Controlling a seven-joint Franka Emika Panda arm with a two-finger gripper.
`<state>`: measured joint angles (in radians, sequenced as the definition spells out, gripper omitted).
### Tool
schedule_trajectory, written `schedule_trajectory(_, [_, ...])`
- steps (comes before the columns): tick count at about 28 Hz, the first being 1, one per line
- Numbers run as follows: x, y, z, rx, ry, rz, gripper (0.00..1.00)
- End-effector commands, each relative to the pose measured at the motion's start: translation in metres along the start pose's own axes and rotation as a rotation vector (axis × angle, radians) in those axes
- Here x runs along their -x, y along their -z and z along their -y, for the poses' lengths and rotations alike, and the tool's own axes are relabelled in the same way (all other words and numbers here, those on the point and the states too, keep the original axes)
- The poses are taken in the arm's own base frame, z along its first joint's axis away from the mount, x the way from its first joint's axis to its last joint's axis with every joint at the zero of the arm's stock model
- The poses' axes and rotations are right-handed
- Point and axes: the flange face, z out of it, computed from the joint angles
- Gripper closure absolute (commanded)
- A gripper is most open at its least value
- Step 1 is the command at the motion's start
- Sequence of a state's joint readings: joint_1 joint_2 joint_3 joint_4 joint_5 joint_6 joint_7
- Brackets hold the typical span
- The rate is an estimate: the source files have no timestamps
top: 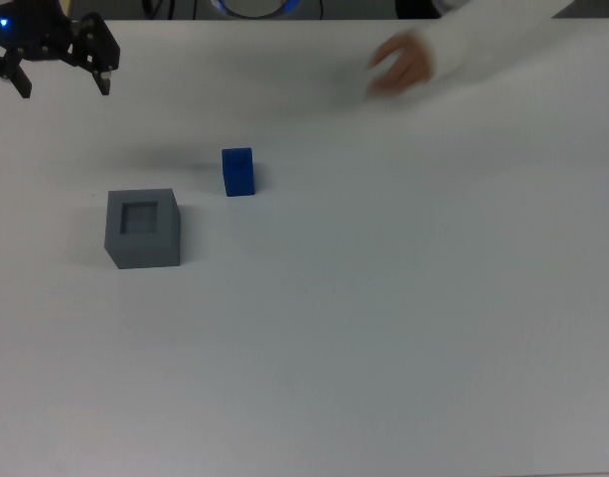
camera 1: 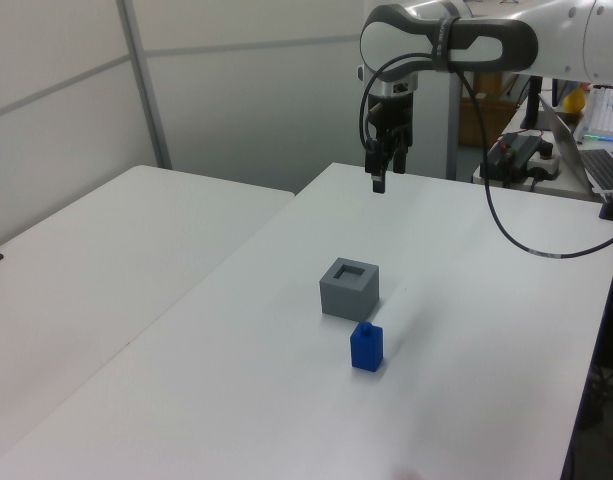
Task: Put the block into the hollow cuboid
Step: 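Move the open gripper over the blue block and lower it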
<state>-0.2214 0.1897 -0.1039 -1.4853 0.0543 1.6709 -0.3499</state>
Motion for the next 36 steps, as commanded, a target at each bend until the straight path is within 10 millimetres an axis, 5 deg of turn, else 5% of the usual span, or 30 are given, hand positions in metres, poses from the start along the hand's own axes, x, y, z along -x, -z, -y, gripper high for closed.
schedule_trajectory(1, [0.009, 0.010, 0.000, 0.039, -0.081, 0.024, 0.00])
schedule_trajectory(10, [0.008, 0.003, 0.026, 0.033, -0.035, 0.020, 0.00])
schedule_trajectory(22, [0.036, -0.042, 0.107, 0.011, 0.079, 0.046, 0.00])
schedule_trajectory(36, [0.034, -0.091, 0.154, 0.009, 0.162, 0.084, 0.00])
